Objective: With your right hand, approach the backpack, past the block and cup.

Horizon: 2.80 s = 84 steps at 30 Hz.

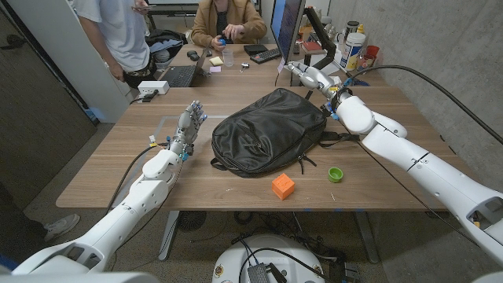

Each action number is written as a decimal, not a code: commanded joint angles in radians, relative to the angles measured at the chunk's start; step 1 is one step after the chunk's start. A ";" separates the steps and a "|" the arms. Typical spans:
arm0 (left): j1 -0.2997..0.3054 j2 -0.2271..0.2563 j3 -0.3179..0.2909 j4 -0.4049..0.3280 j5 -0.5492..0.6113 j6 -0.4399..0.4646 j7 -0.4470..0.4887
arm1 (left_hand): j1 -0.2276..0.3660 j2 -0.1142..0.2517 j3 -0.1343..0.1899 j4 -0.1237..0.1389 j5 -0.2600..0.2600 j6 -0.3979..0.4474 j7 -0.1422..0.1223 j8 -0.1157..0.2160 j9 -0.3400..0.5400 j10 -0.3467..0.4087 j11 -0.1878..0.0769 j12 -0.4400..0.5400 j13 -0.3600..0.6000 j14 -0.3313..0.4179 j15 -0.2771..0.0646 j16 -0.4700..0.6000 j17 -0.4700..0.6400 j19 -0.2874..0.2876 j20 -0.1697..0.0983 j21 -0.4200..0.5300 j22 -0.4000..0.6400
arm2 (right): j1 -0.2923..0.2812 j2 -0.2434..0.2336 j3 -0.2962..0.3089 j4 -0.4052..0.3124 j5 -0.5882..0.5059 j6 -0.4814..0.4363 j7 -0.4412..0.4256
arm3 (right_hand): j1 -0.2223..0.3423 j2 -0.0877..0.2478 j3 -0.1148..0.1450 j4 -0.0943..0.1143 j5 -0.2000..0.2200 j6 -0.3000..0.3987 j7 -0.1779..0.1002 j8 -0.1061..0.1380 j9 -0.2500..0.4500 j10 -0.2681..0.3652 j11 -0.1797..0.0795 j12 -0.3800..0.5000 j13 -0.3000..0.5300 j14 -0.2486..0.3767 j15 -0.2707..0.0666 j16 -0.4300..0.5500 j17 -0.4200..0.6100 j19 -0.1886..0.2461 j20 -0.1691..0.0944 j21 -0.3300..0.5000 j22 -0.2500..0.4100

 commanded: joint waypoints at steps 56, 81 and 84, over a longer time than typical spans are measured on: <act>0.025 0.012 -0.011 -0.005 -0.014 -0.006 -0.012 | 0.005 0.114 -0.006 -0.001 0.003 0.019 -0.004 0.007 0.003 0.017 -0.008 0.010 0.003 -0.008 -0.057 0.007 0.002 -0.006 -0.060 0.010 0.001 | 0.033 -0.006 -0.117 -0.128 -0.395 -0.243 0.067 | 0.081 0.064 0.014 -0.065 -0.008 0.002 -0.045 -0.002 0.004 0.016 -0.002 0.004 0.005 0.028 -0.042 -0.002 -0.006 0.033 -0.090 -0.009 0.003; 0.040 0.015 -0.015 -0.016 -0.016 -0.009 -0.005 | 0.005 0.113 -0.006 -0.002 0.003 0.030 -0.012 0.008 0.004 0.021 -0.008 0.010 0.003 -0.003 -0.058 0.007 0.003 -0.002 -0.054 0.013 0.001 | 0.053 0.002 -0.161 -0.141 -0.522 -0.253 0.134 | 0.109 0.048 0.008 -0.091 -0.018 -0.002 -0.052 -0.002 0.004 0.011 -0.001 0.002 0.006 0.031 -0.037 -0.003 -0.004 0.038 -0.083 -0.017 0.003; 0.044 0.016 -0.017 -0.019 -0.017 -0.009 -0.003 | 0.005 0.113 -0.006 -0.002 0.003 0.030 -0.012 0.008 0.004 0.022 -0.008 0.010 0.003 -0.003 -0.057 0.007 0.003 -0.003 -0.054 0.013 0.001 | 0.052 0.006 -0.160 -0.140 -0.525 -0.252 0.138 | 0.110 0.047 0.006 -0.092 -0.019 -0.002 -0.052 -0.002 0.004 0.011 -0.001 0.001 0.006 0.032 -0.037 -0.002 -0.003 0.040 -0.082 -0.017 0.003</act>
